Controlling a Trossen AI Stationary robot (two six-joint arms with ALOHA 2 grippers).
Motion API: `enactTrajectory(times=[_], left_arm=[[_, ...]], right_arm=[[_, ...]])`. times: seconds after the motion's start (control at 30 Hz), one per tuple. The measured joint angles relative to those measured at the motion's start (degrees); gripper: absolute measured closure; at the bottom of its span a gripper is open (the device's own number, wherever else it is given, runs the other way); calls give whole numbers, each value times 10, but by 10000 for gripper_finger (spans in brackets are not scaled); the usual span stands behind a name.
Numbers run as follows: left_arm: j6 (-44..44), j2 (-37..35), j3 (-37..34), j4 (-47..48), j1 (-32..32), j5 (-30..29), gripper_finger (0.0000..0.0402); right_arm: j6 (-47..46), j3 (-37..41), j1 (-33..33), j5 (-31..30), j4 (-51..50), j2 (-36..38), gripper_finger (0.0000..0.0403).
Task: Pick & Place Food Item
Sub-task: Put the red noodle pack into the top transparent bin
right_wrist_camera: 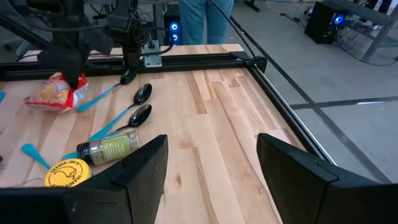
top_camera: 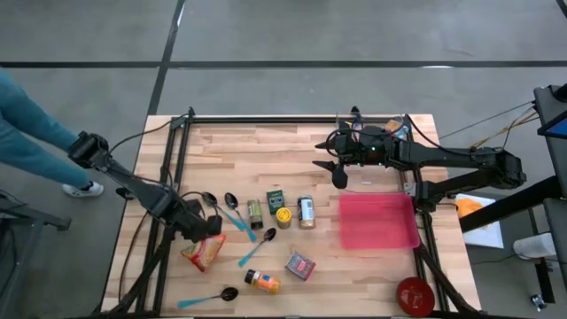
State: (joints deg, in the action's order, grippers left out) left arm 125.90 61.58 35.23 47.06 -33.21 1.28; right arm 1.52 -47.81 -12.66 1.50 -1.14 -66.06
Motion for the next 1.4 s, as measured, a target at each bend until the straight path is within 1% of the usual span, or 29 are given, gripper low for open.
enactTrajectory(times=[0.4, 0.53, 0.63, 0.83, 1.1, 1.27, 1.4], left_arm=[[-106, 0, 70, 74, 0, -147, 401], [-149, 0, 93, 88, 0, -206, 401], [-189, 0, 110, 95, 0, -264, 401], [-296, 0, 136, 99, 2, -396, 401], [-442, 0, 141, 83, 23, -537, 401], [-550, 0, 140, 35, 60, -589, 401], [-658, 6, 140, -29, 108, -593, 401]], right_arm=[[0, 0, 0, 0, 0, 0, 158], [0, 0, 0, 0, 0, 0, 158], [0, 0, 0, 0, 0, 0, 158], [0, 0, 0, 0, 0, 0, 158], [0, 0, 0, 0, 0, 0, 158], [0, 0, 0, 0, 0, 0, 158], [0, 0, 0, 0, 0, 0, 158]])
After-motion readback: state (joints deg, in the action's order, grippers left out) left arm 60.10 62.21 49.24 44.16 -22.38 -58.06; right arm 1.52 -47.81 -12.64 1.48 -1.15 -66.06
